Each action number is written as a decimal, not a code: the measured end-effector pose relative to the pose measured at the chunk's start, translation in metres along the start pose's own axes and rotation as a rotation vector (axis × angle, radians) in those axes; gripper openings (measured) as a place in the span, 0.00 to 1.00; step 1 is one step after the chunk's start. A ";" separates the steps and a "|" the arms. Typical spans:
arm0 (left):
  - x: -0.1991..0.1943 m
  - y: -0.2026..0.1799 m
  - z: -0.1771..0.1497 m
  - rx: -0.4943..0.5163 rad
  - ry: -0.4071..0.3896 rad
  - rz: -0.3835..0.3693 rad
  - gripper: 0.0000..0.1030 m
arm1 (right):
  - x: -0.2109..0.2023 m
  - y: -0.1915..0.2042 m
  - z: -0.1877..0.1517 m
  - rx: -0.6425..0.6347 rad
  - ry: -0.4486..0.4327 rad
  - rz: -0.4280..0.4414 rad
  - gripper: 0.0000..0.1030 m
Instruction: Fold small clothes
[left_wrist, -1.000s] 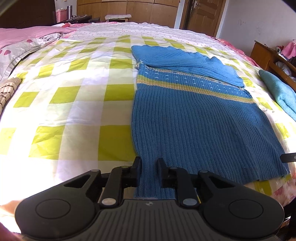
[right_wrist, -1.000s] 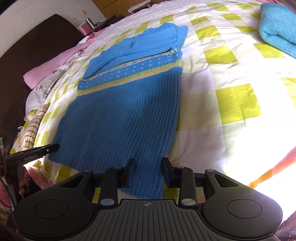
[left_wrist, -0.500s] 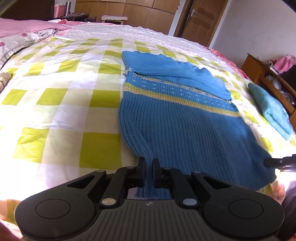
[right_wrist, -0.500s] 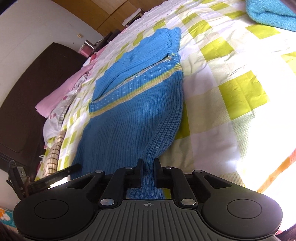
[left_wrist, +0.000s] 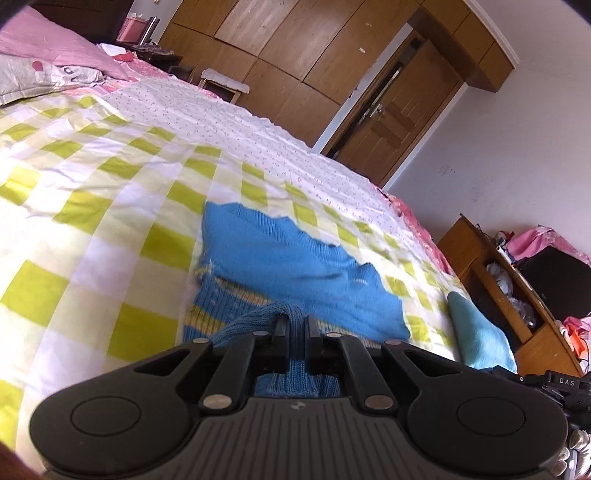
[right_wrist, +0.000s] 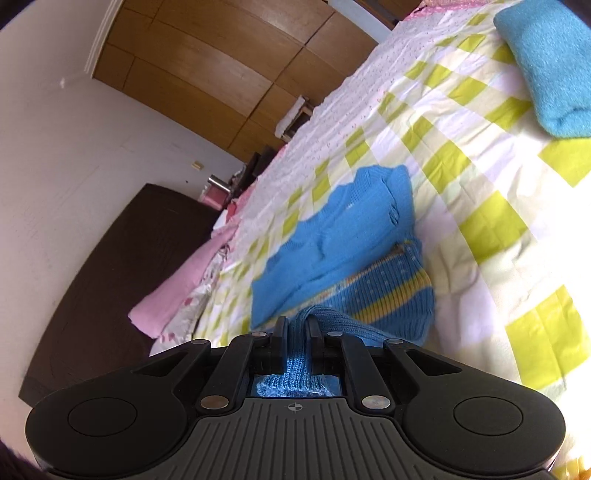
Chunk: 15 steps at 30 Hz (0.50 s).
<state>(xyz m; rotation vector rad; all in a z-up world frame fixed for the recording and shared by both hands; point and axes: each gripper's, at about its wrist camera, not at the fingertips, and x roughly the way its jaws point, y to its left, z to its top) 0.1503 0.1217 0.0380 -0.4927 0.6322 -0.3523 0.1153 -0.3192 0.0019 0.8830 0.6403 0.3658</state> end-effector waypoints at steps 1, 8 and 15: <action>0.005 -0.001 0.007 0.007 -0.010 0.001 0.13 | 0.004 0.000 0.007 0.005 -0.009 0.005 0.09; 0.052 0.000 0.059 0.026 -0.078 0.017 0.13 | 0.052 -0.008 0.067 0.035 -0.073 0.014 0.09; 0.108 0.022 0.085 -0.017 -0.084 0.071 0.13 | 0.112 -0.023 0.115 0.072 -0.091 -0.011 0.08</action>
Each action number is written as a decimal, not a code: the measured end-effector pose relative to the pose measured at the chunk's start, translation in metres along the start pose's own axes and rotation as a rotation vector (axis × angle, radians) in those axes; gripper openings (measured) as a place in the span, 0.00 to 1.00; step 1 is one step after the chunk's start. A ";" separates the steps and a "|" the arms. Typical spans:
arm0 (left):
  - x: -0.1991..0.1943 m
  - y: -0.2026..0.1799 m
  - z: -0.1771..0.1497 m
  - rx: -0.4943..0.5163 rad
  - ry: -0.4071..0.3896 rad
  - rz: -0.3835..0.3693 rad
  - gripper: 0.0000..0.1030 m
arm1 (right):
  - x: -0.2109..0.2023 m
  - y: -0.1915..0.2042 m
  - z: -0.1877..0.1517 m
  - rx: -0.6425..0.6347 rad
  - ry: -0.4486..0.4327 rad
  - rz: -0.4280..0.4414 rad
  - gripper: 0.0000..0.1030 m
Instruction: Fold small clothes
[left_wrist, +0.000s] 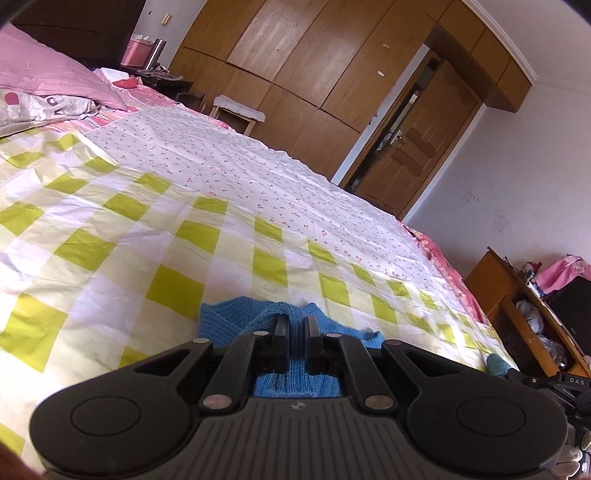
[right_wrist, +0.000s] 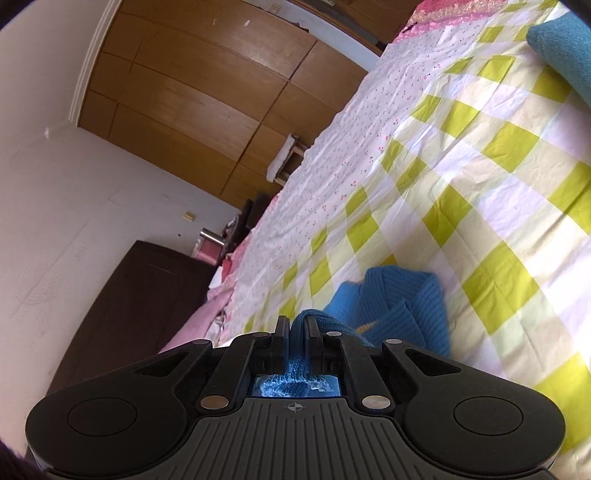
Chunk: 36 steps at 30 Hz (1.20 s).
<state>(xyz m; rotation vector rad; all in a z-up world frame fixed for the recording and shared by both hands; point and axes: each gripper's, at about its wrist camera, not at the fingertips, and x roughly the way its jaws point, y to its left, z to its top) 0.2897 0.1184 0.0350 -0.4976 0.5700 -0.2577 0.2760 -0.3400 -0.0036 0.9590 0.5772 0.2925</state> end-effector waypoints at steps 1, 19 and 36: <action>0.007 0.004 0.001 -0.008 0.000 0.011 0.12 | 0.008 -0.002 0.003 -0.007 -0.001 -0.011 0.08; 0.036 0.032 0.009 -0.168 -0.054 0.134 0.14 | 0.056 -0.014 0.018 -0.010 -0.012 -0.139 0.31; 0.024 0.018 -0.044 0.047 0.055 0.259 0.21 | 0.055 -0.001 -0.039 -0.385 0.115 -0.411 0.20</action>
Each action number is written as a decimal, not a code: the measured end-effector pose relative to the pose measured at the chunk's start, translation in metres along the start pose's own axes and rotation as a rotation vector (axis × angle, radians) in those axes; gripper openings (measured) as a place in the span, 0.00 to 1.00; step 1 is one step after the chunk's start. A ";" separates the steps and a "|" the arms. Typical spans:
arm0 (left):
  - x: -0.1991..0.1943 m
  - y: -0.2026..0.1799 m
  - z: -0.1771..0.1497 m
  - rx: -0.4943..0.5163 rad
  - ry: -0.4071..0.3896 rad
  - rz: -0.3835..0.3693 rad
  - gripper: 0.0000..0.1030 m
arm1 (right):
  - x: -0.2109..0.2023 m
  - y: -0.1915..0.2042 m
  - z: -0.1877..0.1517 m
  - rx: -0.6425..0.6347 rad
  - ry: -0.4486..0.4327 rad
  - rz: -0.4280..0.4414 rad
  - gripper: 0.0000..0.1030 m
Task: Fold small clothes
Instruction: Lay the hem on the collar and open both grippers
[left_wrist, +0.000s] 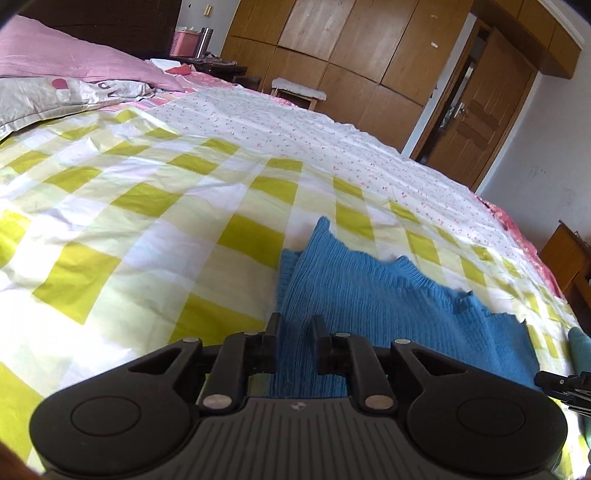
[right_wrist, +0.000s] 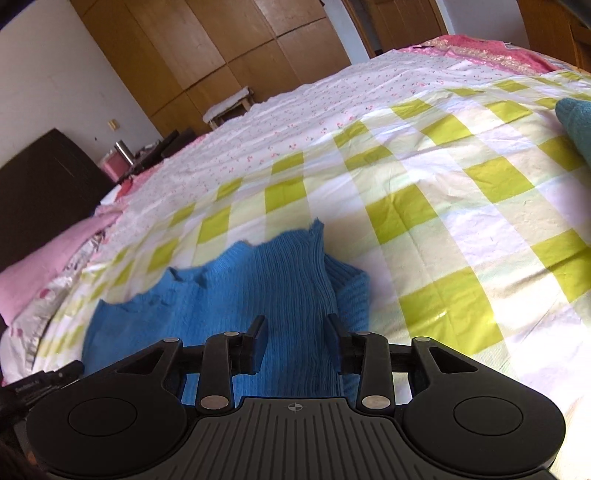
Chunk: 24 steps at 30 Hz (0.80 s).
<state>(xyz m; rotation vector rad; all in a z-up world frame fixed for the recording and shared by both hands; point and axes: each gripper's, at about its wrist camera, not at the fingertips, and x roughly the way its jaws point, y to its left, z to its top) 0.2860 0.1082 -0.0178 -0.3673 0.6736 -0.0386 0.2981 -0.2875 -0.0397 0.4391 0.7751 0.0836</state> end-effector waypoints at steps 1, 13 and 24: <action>0.000 0.001 -0.002 0.005 0.002 0.003 0.21 | -0.001 -0.002 -0.001 0.007 0.003 -0.007 0.11; -0.014 0.004 -0.011 0.039 0.010 0.061 0.26 | -0.009 -0.009 -0.010 -0.067 0.016 -0.120 0.00; -0.041 -0.013 -0.026 0.139 -0.017 0.072 0.26 | -0.032 0.024 -0.033 -0.190 -0.005 -0.065 0.08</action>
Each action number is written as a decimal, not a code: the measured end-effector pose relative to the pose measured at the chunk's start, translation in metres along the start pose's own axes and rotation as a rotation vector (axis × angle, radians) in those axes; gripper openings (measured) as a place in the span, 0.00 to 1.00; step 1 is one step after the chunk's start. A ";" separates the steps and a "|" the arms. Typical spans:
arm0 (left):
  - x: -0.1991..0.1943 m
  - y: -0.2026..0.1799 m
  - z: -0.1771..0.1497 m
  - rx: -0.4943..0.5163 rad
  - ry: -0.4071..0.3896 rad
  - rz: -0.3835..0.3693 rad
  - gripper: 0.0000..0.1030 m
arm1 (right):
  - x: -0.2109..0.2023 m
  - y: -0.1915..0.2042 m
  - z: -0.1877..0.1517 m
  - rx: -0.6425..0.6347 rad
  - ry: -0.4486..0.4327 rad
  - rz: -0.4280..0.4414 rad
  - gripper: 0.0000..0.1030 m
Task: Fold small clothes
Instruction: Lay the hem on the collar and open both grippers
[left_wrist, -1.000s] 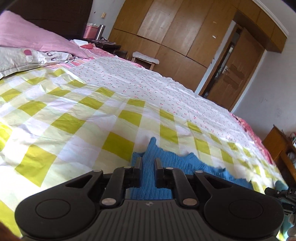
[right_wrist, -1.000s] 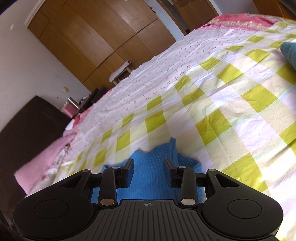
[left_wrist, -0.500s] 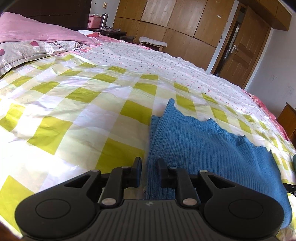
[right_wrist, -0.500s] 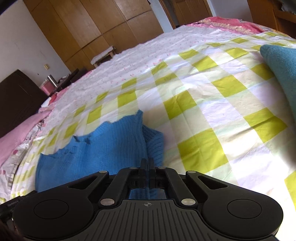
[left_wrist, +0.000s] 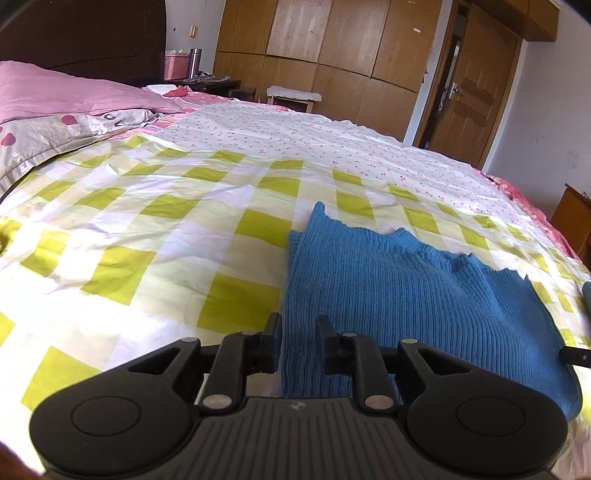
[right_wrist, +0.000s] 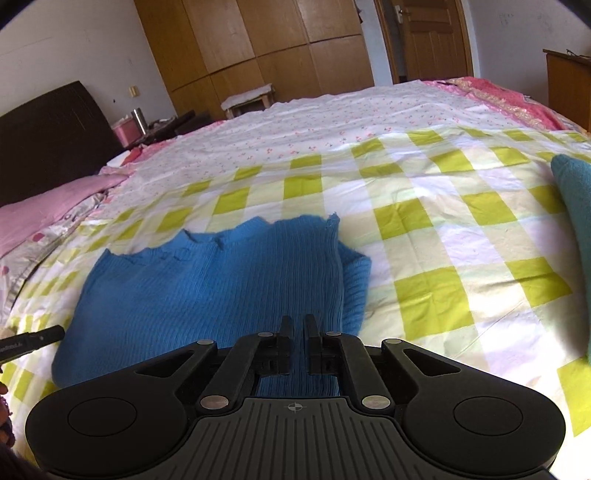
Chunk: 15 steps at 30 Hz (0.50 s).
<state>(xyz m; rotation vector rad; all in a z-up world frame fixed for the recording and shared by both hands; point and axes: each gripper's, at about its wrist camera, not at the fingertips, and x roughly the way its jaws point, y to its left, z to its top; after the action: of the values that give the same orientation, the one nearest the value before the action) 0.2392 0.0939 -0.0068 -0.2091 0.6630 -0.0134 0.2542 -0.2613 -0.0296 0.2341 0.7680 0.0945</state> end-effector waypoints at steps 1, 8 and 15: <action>-0.001 -0.002 -0.003 0.015 0.002 0.006 0.26 | 0.003 -0.001 -0.003 0.001 0.011 -0.011 0.07; -0.006 -0.008 -0.019 0.075 0.003 0.036 0.26 | -0.002 -0.013 -0.004 0.001 0.010 -0.106 0.05; -0.010 -0.010 -0.027 0.096 -0.018 0.031 0.26 | -0.024 -0.005 -0.001 -0.038 -0.048 -0.176 0.09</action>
<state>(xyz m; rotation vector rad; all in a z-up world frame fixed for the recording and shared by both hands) 0.2150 0.0797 -0.0192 -0.1061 0.6455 -0.0138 0.2368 -0.2698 -0.0151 0.1313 0.7350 -0.0628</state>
